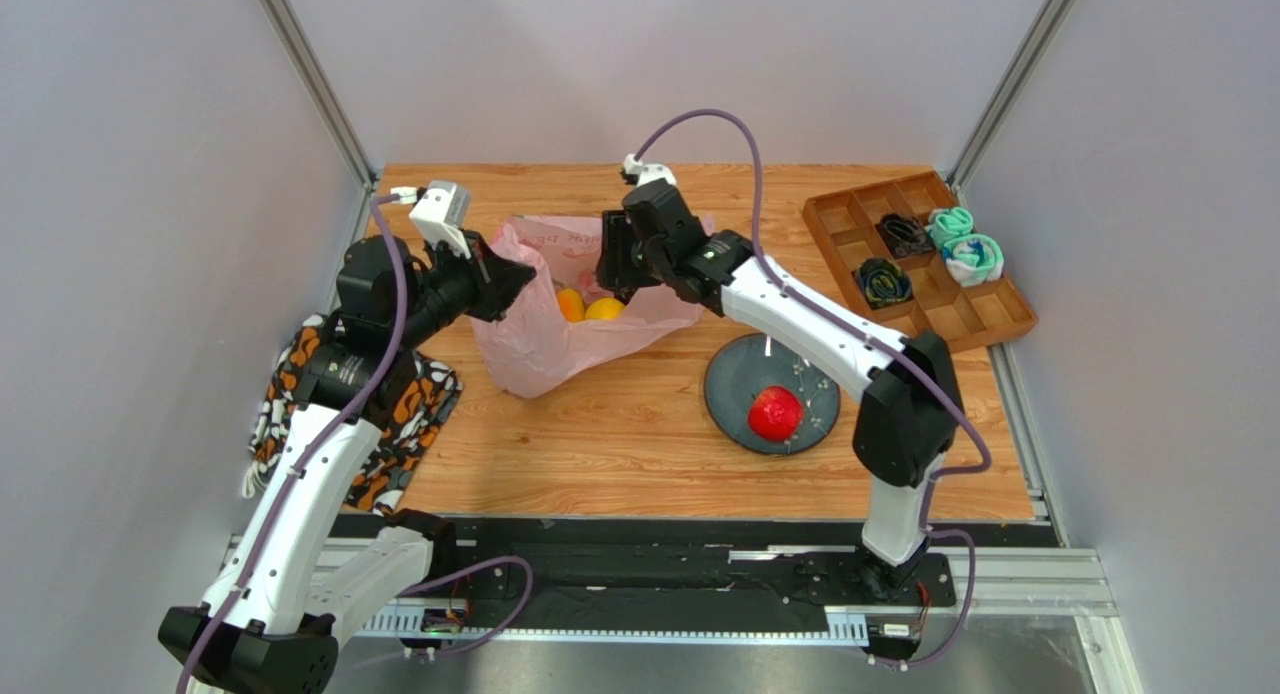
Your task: Place the fruits into the plastic bag
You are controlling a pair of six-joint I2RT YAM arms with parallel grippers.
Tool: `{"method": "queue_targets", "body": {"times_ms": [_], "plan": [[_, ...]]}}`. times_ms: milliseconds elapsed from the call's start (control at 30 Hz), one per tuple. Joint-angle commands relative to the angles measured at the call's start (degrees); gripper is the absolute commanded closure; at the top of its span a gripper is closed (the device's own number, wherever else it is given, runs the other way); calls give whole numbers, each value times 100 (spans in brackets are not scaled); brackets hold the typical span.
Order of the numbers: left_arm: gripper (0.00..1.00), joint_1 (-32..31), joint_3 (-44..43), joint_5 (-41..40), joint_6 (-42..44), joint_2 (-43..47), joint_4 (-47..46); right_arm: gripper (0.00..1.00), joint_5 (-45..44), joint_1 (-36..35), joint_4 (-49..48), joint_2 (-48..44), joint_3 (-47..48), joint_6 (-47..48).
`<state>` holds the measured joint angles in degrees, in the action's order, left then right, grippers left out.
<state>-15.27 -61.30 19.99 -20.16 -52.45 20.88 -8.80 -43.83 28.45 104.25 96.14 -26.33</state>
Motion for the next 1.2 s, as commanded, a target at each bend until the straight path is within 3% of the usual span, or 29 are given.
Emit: {"method": "queue_targets", "body": {"times_ms": [0, 467, 767, 867, 967, 1000, 1167], "plan": [[100, 24, -234, 31, 83, -11, -49, 79, 334, -204, 126, 622, 537, 181], [100, 24, -234, 40, 83, -20, -49, 79, 1213, -538, 521, 1308, 414, 347], [100, 24, -234, 40, 83, -11, -41, 79, 977, -609, 891, 1511, 265, 409], [100, 24, -234, 40, 91, -20, -49, 73, 950, -600, 891, 1537, 283, 418], [100, 24, -234, 23, 91, -20, -49, 59, 950, -609, 882, 1564, 344, 409], [100, 24, -234, 31, 83, -37, -41, 49, 950, -609, 891, 1564, 353, 400], [100, 24, -234, 31, 83, -29, -40, 34, 941, -600, 882, 1572, 406, 427]]}}
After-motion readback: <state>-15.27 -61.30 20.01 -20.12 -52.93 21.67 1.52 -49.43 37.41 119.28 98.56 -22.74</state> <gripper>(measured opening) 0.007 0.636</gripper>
